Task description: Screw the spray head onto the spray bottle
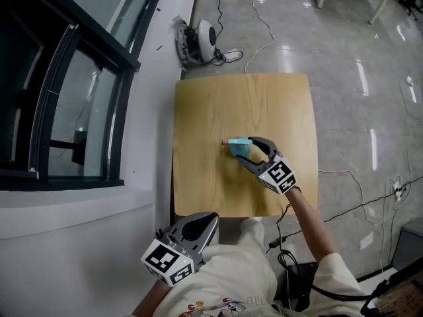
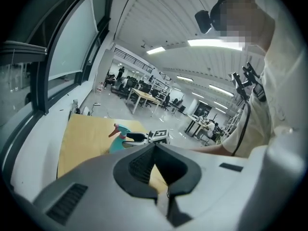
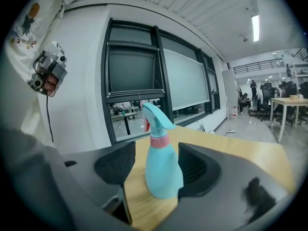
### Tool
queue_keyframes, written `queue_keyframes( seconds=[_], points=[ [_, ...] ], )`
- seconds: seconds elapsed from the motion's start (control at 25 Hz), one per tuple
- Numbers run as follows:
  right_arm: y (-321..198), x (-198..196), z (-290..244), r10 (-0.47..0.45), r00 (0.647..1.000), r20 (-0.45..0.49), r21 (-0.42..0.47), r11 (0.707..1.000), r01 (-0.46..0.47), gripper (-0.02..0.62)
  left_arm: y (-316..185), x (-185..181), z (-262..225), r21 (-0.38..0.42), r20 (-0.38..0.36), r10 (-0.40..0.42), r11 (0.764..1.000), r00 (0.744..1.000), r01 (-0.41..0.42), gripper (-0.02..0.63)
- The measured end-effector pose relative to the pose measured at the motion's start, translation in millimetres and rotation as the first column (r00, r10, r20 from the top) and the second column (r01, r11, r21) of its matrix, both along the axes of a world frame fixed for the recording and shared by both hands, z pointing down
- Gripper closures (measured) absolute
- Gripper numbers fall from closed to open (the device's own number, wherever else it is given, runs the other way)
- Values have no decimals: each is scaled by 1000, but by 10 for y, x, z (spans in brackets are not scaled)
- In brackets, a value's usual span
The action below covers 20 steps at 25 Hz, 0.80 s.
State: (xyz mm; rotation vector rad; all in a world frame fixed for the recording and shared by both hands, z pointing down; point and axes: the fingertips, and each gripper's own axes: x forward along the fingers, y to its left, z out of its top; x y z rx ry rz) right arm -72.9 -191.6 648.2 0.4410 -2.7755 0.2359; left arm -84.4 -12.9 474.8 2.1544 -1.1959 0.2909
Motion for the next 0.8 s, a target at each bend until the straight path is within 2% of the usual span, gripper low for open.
queue_keyframes(
  seconds=[0.08, 0.16, 0.32, 0.44, 0.68, 0.72, 0.8],
  points=[
    [101, 126, -75, 40, 999, -3, -19, 999, -40, 331, -1, -82, 69, -22, 30, -55, 998, 998, 55, 598],
    [228, 378, -188, 119, 993, 12, -47, 992, -118, 331, -36, -150, 148, -32, 38, -138, 990, 990, 139, 598],
    [547, 983, -527, 293, 956, 28, -100, 952, -289, 331, -131, -207, 230, -29, 47, -268, 963, 962, 269, 598],
    [808, 1227, -946, 366, 929, 56, -89, 928, -361, 331, -184, -160, 224, 11, 40, -305, 953, 952, 304, 598],
    [1209, 1202, -1805, 375, 916, 139, -12, 926, -377, 337, -273, 210, 32, 119, -13, -301, 946, 954, 300, 599],
    [1249, 1198, -1932, 388, 907, 166, -8, 920, -392, 351, -286, 280, -29, 141, -15, -296, 945, 955, 295, 598],
    [1273, 1178, -2141, 422, 882, 208, 17, 900, -435, 497, -320, 360, -147, 181, -9, -296, 939, 955, 293, 598]
  ],
)
